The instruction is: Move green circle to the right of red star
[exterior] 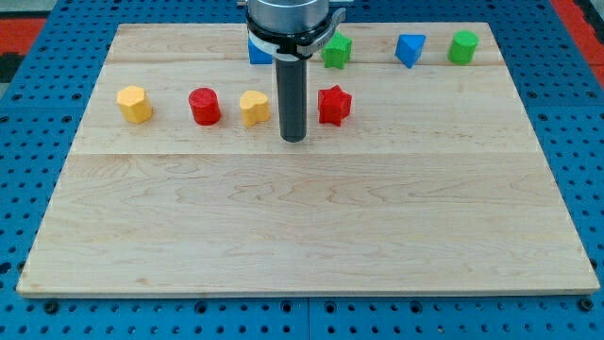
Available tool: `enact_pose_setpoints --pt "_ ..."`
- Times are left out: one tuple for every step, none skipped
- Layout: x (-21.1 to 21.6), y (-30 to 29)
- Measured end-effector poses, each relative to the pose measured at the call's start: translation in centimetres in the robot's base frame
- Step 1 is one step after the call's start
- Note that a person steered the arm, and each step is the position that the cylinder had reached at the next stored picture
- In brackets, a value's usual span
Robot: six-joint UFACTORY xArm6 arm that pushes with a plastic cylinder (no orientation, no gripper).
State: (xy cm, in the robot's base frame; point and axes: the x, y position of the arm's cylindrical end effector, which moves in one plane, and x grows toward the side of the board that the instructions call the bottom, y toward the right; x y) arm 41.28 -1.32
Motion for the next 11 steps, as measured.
enact_pose_setpoints --pt "-0.3 2.6" --pt "0.5 7.1" --pt "-1.4 15.9" --pt "-5.6 22.9" --pt "-9.9 28.7" --pt "-16.2 31.4" --pt "-20.4 26.7" --pt "-17.1 25.4" --pt "-12.3 25.7" --pt "-8.6 24.7" --pt "-10.5 22.8"
